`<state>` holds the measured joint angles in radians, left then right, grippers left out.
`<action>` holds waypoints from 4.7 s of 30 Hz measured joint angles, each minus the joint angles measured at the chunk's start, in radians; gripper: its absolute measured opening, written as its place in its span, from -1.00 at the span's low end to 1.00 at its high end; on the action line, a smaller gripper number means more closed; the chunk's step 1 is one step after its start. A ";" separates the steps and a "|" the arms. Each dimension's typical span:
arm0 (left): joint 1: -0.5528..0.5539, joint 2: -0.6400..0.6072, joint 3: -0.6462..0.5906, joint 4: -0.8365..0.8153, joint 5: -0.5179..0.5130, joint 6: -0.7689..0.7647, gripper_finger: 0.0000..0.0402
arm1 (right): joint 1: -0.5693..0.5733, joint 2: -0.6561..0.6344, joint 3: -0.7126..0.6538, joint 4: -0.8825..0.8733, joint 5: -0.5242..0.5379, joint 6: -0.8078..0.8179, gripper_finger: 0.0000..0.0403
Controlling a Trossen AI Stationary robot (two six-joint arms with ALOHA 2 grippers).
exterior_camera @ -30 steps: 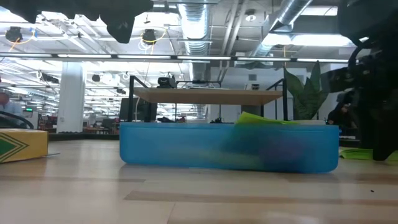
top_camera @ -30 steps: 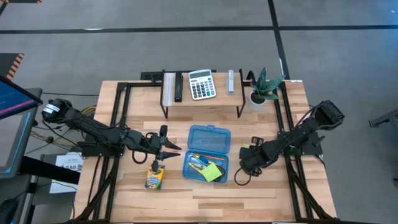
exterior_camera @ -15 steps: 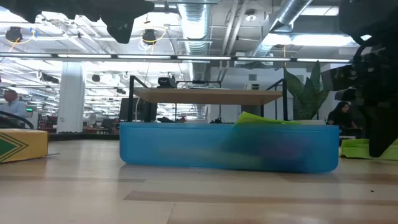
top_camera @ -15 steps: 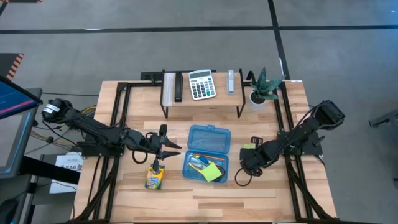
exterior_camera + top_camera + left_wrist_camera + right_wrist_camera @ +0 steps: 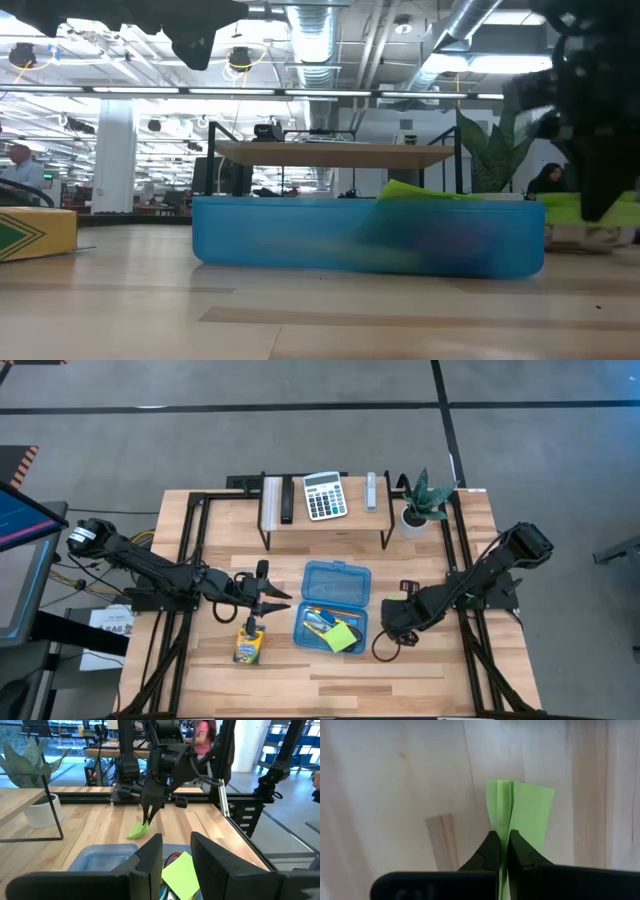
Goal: Pack school essentials
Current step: Put the light green sticky notes into the supply box, then put the crayon box into the supply box
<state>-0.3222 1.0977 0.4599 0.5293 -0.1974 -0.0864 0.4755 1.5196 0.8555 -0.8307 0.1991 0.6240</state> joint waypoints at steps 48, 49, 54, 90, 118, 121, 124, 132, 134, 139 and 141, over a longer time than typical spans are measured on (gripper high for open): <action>0.000 0.000 0.000 0.004 -0.051 0.027 -0.56 | -0.066 0.314 0.380 0.315 -0.114 -0.427 -0.44; 0.000 0.000 0.000 0.003 -0.051 0.027 -0.56 | -0.067 0.322 0.386 0.303 -0.117 -0.432 -0.35; 0.000 0.000 0.000 0.000 -0.051 0.027 -0.56 | -0.079 0.334 0.416 0.245 -0.119 -0.439 0.05; 0.001 0.021 0.000 -0.031 -0.054 -0.043 -0.56 | -0.173 -0.007 -0.140 1.302 -0.259 -0.582 0.00; -0.072 0.000 0.204 -0.945 -0.170 -0.741 -0.72 | -0.283 -0.055 -0.220 1.549 -0.358 -0.686 0.00; -0.128 0.000 0.207 -1.016 -0.156 -0.854 -0.77 | -0.288 -0.055 -0.220 1.549 -0.360 -0.686 0.00; -0.181 0.000 0.207 -1.099 -0.154 -0.955 -0.80 | -0.288 -0.055 -0.220 1.549 -0.360 -0.685 0.00; -0.248 0.000 0.207 -1.319 -0.048 -1.251 -0.81 | -0.287 -0.055 -0.220 1.569 -0.360 -0.677 0.00; -0.256 0.000 0.207 -1.357 -0.016 -1.321 -0.81 | -0.287 -0.055 -0.219 1.574 -0.359 -0.677 0.00; -0.273 0.013 0.213 -1.351 0.019 -1.389 -0.81 | -0.287 -0.055 -0.219 1.574 -0.360 -0.677 0.00; -0.282 0.026 0.240 -1.378 0.025 -1.400 -0.81 | -0.286 -0.055 -0.219 1.573 -0.359 -0.678 0.00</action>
<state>-0.6043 1.1237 0.6997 -0.8490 -0.1720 -1.4863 0.1890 1.4647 0.6361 0.7428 -0.1601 -0.0537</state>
